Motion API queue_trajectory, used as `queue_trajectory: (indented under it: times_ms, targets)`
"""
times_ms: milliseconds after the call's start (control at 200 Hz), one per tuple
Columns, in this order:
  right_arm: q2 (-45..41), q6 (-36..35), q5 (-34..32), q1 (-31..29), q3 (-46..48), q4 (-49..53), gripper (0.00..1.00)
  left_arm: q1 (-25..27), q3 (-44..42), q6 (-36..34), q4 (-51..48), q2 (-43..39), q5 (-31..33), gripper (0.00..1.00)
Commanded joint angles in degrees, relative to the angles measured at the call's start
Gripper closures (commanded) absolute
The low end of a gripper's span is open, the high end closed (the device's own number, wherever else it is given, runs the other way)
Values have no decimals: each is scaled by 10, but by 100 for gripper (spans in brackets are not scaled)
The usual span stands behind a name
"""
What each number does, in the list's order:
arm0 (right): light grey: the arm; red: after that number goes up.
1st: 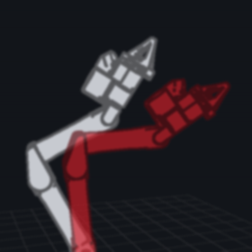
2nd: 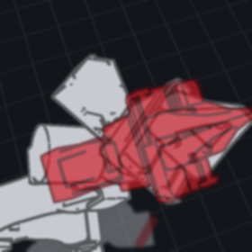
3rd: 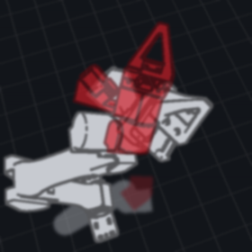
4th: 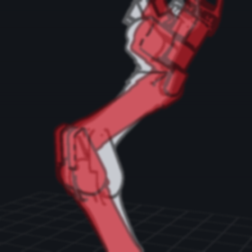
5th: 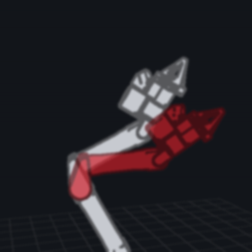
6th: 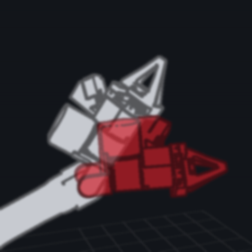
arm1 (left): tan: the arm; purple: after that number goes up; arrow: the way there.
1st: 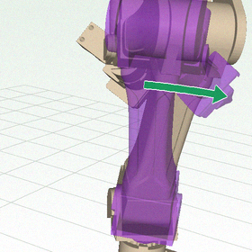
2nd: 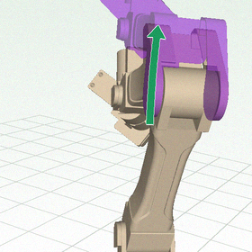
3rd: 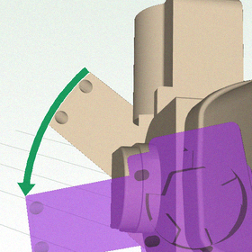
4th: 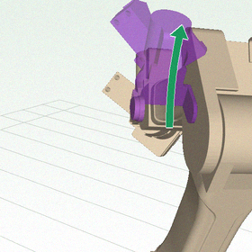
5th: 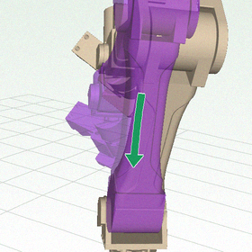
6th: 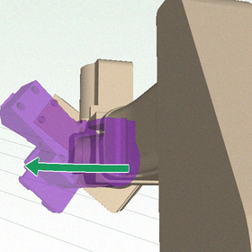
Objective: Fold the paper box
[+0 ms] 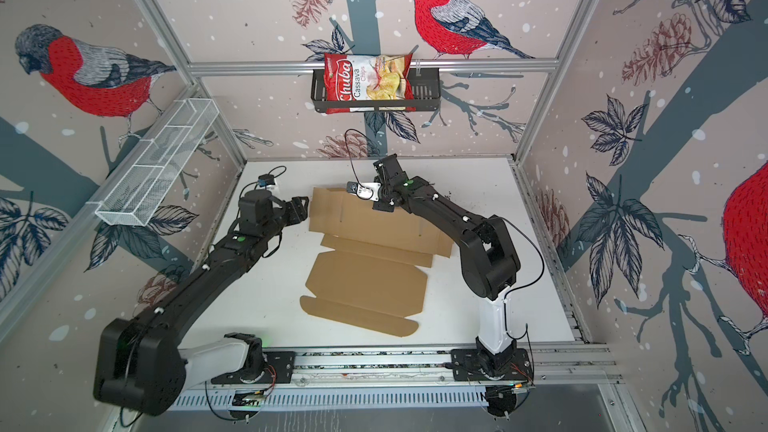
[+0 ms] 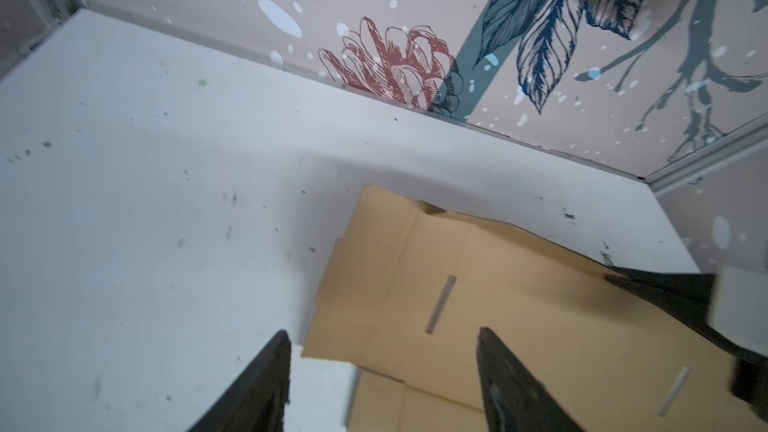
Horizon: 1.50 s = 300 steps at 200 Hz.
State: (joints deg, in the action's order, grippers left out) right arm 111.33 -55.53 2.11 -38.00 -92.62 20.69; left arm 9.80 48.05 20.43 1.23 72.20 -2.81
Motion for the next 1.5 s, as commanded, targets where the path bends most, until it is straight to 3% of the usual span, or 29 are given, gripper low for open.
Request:
queue_trajectory:
  times_ms: [0, 120, 175, 365, 490, 705, 800, 901, 951, 1231, 1496]
  targets:
    - [-6, 3, -17, -1, 8, -30, 96, -34, 34, -83, -37, 46, -107, 33]
    - [-6, 1, -29, -1, 14, -31, 96, -40, 86, -168, -78, 88, -204, 33]
    - [-7, 2, -34, -1, 16, -34, 96, -29, 104, -184, -74, 98, -219, 33]
    - [-16, 14, -40, -11, 35, -52, 97, 61, 133, -317, -35, 124, -140, 28]
    - [-24, 16, -38, -15, 50, -56, 98, 63, 160, -358, -53, 158, -143, 30]
    - [-30, 11, -33, -14, 63, -56, 99, 61, 171, -393, -20, 176, -56, 35]
    - [-34, 8, -22, -12, 65, -56, 99, 56, 160, -416, 7, 175, -95, 36]
    - [-39, 1, -14, -5, 67, -52, 99, 4, 176, -387, 0, 193, -225, 36]
    - [-43, -5, -14, -4, 70, -50, 99, -10, 184, -408, -13, 204, -285, 36]
    - [-53, -16, -25, -8, 63, -43, 99, -8, 227, -457, -49, 243, -319, 38]
    - [-59, -17, -31, -12, 63, -42, 100, 1, 212, -500, -40, 247, -315, 49]
